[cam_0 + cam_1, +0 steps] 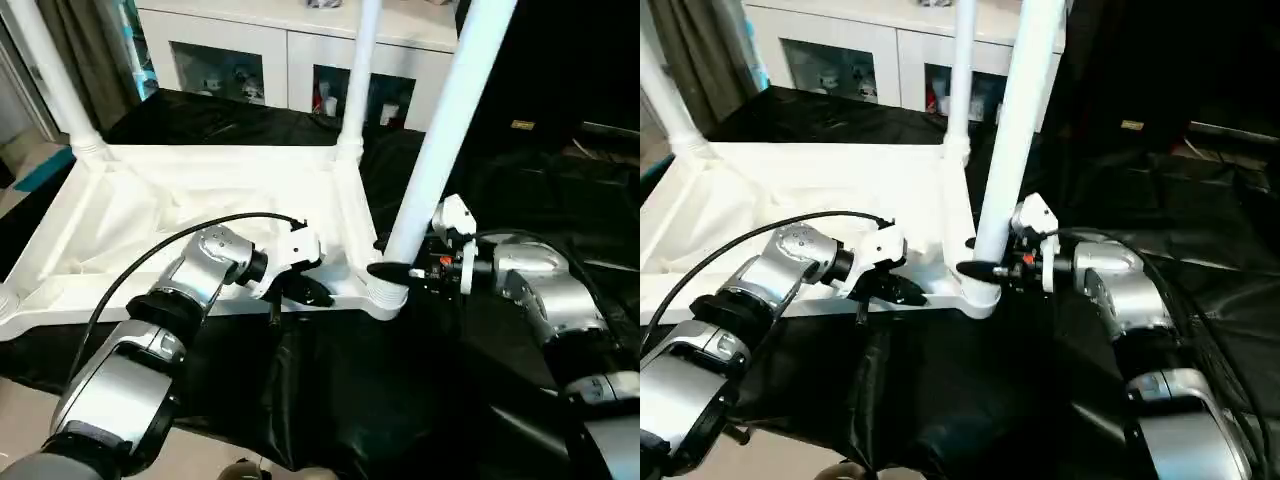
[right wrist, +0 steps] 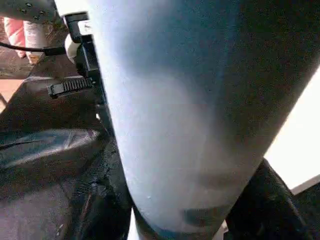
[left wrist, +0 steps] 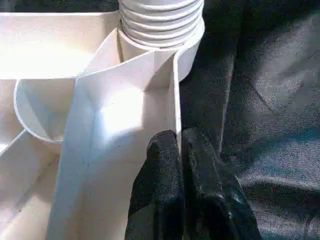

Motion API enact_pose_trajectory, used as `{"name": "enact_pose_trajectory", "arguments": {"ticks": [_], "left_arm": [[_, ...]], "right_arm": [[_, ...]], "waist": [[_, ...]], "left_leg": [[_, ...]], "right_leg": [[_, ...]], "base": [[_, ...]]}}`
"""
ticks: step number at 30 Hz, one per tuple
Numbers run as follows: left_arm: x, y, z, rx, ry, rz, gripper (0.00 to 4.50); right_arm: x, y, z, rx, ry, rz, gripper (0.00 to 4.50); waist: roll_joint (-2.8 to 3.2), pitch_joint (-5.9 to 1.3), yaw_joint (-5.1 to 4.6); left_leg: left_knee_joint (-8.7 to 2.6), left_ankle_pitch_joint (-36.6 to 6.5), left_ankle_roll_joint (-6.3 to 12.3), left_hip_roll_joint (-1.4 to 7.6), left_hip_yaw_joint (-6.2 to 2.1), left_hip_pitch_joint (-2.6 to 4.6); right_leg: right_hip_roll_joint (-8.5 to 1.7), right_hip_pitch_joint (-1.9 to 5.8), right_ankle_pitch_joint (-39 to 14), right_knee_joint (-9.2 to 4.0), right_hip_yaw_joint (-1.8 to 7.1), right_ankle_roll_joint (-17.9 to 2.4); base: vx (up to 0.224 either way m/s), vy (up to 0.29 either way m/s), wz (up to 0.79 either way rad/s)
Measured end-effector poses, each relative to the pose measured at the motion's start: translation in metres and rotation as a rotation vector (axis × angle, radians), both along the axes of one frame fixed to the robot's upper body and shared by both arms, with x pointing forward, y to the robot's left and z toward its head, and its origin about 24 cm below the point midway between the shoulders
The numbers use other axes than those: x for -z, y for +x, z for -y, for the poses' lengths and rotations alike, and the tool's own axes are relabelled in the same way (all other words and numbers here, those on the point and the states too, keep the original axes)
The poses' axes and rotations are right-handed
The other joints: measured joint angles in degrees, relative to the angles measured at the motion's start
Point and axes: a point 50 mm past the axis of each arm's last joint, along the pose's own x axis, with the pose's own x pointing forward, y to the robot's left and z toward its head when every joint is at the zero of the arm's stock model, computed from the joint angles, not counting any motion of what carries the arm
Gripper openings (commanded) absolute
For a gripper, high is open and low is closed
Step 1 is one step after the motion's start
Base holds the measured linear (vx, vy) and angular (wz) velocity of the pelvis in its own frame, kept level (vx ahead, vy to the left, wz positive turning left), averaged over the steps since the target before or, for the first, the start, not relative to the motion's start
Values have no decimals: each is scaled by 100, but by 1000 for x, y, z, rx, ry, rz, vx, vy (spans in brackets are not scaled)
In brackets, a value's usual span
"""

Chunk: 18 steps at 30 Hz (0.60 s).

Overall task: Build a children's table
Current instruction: Rotate leg to tighten

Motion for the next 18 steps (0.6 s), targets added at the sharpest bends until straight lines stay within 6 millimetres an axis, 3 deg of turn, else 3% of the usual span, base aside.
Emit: {"name": "enact_pose_trajectory", "arguments": {"ticks": [4,8,11,18], "left_arm": [[1,2,1,-38,8,31,0],[0,13,8,-178,22,82,0],[1,22,28,-334,23,75,0],[2,28,59,-500,29,82,0]], "right_arm": [[1,7,-8,99,20,26,188],[5,25,-16,354,30,45,188],[7,41,-19,632,51,35,188],[8,56,-28,925,23,21,188]], "waist": [[-1,-1,-39],[-2,-1,-180],[-4,1,-269],[1,1,-269]], "left_leg": [[2,2,-2,1,-1,8],[21,4,-5,1,-6,9],[42,4,-5,-2,-5,4],[39,4,-5,-4,-7,6]], "right_leg": [[0,1,1,8,0,0],[0,-2,-7,3,0,16],[-2,-1,-10,-4,7,20],[-2,-3,4,1,8,18]], "base": [[0,0,0],[0,0,0],[0,0,0],[0,0,0]]}}
